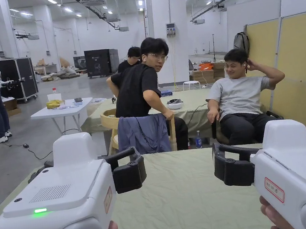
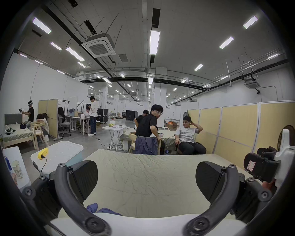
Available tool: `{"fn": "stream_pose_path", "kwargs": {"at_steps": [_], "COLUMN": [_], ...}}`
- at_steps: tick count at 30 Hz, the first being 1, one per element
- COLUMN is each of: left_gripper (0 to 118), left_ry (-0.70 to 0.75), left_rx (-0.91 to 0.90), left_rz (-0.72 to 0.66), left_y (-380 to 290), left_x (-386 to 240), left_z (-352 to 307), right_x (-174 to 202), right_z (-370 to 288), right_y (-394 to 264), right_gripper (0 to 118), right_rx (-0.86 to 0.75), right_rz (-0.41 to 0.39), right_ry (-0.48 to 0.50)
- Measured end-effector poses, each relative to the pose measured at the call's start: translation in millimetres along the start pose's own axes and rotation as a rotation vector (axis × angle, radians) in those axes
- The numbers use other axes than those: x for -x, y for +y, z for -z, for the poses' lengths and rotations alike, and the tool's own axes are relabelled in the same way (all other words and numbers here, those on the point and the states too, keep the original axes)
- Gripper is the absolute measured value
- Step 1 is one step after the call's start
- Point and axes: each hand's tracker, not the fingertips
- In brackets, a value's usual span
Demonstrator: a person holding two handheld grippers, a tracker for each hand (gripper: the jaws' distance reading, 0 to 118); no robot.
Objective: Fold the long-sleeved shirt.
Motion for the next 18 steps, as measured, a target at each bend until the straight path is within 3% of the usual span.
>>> {"fn": "stream_pose_path", "kwargs": {"at_steps": [18], "left_gripper": [118], "left_ry": [-0.009], "left_rx": [-0.01], "left_rz": [0.001], "left_y": [-0.1], "left_x": [-1.0], "left_z": [0.1], "right_x": [0.8], "right_z": [0.7], "right_y": [-0.2], "right_gripper": [118], "right_rx": [-0.001], "right_rz": [-0.008], "right_ry": [-0.008]}}
